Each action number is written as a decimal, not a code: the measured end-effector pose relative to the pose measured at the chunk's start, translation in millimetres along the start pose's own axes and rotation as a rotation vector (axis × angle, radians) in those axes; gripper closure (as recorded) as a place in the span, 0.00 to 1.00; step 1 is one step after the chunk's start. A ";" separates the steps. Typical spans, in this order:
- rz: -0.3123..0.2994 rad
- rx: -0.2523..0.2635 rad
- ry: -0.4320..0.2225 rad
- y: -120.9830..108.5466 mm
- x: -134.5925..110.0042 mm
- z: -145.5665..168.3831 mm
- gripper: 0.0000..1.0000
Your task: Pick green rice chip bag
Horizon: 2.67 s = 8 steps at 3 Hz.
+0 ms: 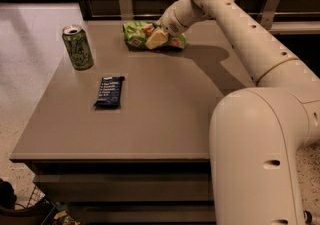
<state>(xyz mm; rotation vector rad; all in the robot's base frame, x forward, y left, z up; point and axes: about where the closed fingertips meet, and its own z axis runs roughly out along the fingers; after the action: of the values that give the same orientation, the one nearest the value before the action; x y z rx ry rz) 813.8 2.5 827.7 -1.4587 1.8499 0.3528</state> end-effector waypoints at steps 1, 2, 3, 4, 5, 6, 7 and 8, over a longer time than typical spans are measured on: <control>0.000 0.000 0.000 -0.1 -0.5 -0.5 1.00; 0.000 0.000 0.000 -0.3 -1.3 -1.1 1.00; 0.000 0.000 0.000 -0.3 -1.3 -1.1 1.00; 0.000 0.000 0.000 -0.3 -1.4 -1.1 1.00; 0.000 0.000 0.000 -0.3 -1.5 -1.2 1.00; 0.000 0.000 0.000 -0.3 -1.5 -1.2 1.00; -0.001 0.000 0.000 -0.3 -1.8 -1.5 1.00; -0.001 0.000 0.000 -0.2 -1.8 -1.4 1.00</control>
Offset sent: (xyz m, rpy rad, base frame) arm 0.0000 0.0001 0.0007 0.0000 0.0001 0.0001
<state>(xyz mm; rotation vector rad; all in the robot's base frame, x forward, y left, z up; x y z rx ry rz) 813.7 2.9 830.0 -1.4594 1.8492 0.3528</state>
